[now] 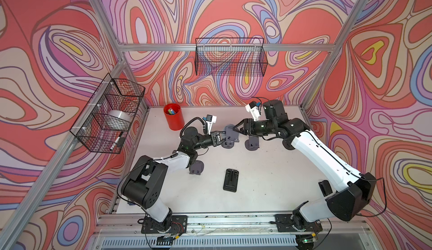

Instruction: Open the phone stand

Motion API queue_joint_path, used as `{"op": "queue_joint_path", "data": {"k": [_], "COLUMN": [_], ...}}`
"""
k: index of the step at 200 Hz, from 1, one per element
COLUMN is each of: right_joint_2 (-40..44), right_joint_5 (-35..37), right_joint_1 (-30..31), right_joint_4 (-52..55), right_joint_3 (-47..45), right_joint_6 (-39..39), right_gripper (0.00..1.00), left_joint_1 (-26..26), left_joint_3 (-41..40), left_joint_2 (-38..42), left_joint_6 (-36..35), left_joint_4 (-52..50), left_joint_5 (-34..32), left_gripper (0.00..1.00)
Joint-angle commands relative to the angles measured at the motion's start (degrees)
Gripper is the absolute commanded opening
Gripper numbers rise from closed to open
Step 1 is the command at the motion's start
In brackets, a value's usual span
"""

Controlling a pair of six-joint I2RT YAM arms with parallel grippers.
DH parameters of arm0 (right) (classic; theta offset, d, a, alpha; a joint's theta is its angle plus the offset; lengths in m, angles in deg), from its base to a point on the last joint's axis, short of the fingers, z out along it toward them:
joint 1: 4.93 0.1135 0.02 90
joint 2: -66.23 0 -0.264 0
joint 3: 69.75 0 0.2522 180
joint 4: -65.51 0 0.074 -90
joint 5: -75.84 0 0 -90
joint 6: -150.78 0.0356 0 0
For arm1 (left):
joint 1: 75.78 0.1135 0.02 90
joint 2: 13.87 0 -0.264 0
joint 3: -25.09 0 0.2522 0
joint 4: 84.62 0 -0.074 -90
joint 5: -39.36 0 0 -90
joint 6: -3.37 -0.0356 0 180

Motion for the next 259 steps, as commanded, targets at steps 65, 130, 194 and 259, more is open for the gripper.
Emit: {"op": "queue_joint_path", "data": {"k": [65,130,194,259], "right_joint_2": [-2.1,-4.3,-3.6,-2.7], "right_joint_5": [-12.2,-15.2,-17.2,-20.9], "right_joint_1": [-6.1,-6.1,-6.1,-6.1], "right_joint_4": [-9.6,-12.0,-17.4,-23.4], "right_joint_3": [-1.6,-0.1,-2.5,-4.8], "right_joint_6": [0.4,1.4,-0.2,-6.0], "right_gripper": [0.40,0.31,0.24,0.09], "left_joint_1": [0.1,0.2,0.2,0.5], "left_joint_3": [7.3,10.1,12.5,14.8], "left_joint_2": [-1.4,-3.5,-5.7,-5.0], "left_joint_6": [1.8,1.7,4.3,5.2], "left_joint_4": [4.0,3.1,2.7,-4.7], "left_joint_5": [2.9,2.3,2.5,3.8], "left_gripper": [0.00,0.00,0.00,0.00]}}
